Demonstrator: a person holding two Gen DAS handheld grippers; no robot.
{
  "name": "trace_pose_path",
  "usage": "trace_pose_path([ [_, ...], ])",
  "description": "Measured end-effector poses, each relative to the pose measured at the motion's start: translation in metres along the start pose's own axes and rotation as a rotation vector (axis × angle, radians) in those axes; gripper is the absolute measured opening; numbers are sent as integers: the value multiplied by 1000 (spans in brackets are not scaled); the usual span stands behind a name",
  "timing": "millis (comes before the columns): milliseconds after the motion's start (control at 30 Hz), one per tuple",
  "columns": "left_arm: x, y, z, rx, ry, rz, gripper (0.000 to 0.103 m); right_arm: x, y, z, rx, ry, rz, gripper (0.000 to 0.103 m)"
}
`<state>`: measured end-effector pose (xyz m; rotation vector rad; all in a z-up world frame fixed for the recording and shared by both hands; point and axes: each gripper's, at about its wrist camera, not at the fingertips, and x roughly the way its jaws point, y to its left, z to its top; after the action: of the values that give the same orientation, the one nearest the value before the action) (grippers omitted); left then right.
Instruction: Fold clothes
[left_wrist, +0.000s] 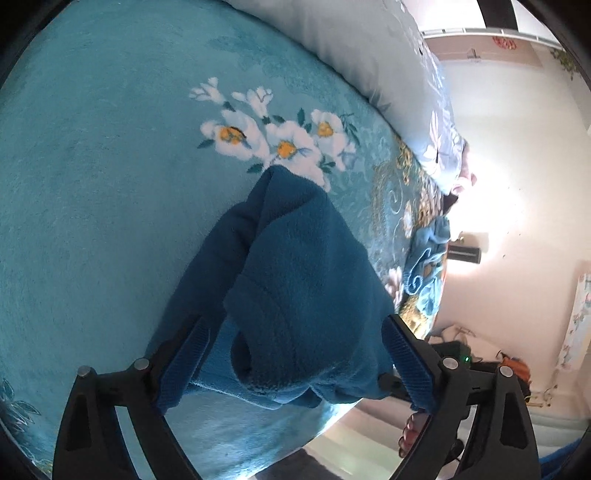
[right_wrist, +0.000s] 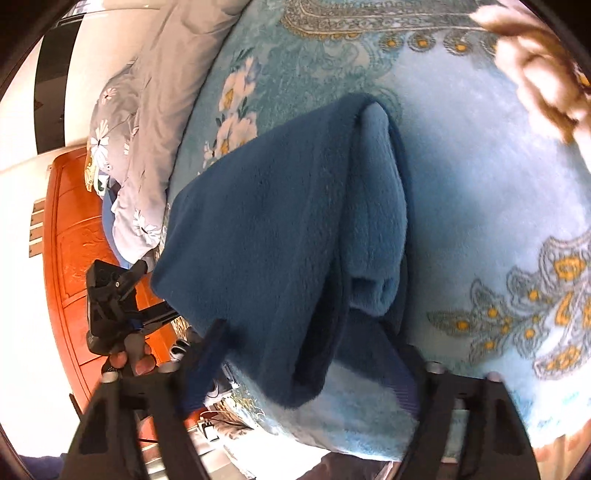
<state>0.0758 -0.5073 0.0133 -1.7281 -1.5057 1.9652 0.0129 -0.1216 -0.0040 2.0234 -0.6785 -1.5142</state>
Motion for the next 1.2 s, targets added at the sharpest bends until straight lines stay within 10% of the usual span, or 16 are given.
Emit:
trace_pose_path([
  [100,-9,8,3,-47,-27,-31,80,-8,2,-4,19,-35,17,46],
  [233,-11,19,7,-112,-48,-35,32,-15,7,-2,5,-56,12,26],
  [333,-13,14,4,-88,-62,-16,24,-21,13,-2,-18,-59,9,17],
  [567,-51,-16,-35,69,-76,-70,22,-50,30,-25,-126,-72,23,14],
  [1200,20,72,-57,66,-19,223,33,27,-20,-59,-179,-7,-225,14],
])
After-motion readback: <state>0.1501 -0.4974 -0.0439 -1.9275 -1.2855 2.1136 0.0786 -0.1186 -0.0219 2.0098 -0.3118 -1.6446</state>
